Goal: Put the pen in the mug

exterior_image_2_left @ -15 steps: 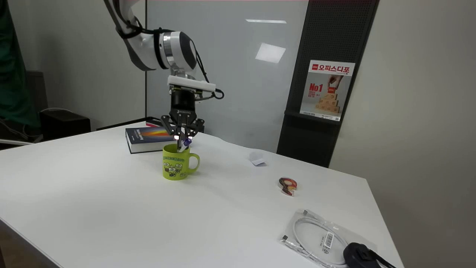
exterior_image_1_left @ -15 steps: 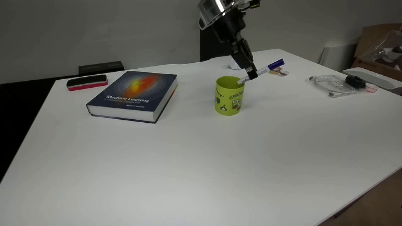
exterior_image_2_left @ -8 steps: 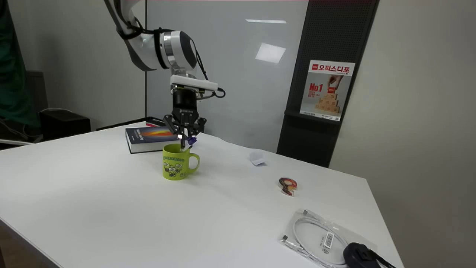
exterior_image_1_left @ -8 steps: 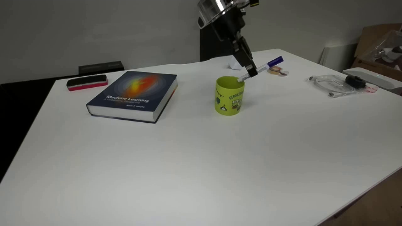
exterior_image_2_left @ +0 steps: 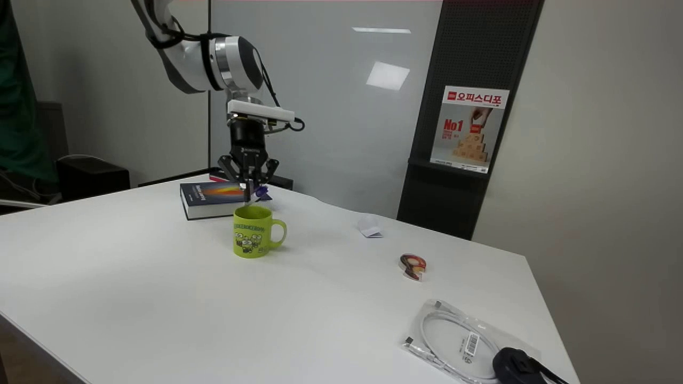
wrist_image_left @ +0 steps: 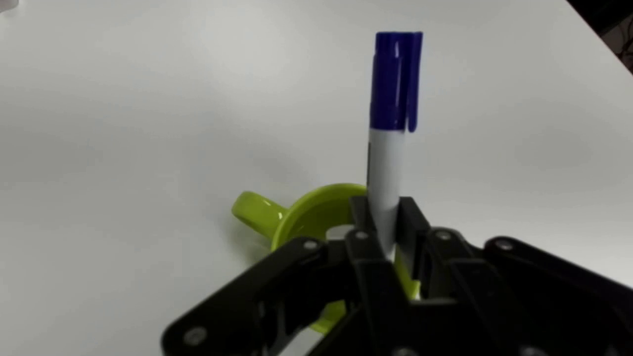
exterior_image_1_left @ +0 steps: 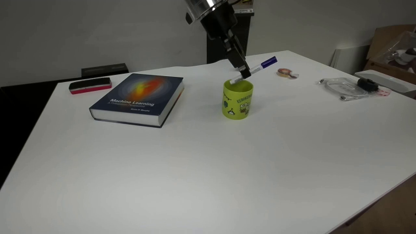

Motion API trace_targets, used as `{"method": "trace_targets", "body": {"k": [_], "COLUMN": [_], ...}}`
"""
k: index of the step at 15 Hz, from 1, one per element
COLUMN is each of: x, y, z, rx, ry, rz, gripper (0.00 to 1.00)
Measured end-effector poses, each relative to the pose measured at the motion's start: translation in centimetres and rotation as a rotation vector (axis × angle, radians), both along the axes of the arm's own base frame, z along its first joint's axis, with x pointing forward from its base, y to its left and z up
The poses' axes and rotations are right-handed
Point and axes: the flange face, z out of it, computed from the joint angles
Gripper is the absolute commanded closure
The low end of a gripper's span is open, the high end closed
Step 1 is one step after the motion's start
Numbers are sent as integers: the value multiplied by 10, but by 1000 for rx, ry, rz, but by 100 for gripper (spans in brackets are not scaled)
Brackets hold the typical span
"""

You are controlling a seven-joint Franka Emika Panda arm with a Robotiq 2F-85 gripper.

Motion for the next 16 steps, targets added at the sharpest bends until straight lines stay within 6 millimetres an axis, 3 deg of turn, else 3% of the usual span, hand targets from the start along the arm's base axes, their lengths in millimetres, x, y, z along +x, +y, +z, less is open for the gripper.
{"method": "trace_targets", "body": {"k": [2, 5, 16], "x": [-2, -2, 9], "y": [21, 31, -20], "z": [4, 8, 32], "rx": [5, 8, 15], "ry": [-9, -17, -44], "rz": [29, 42, -42], "gripper": [96, 96, 96]}}
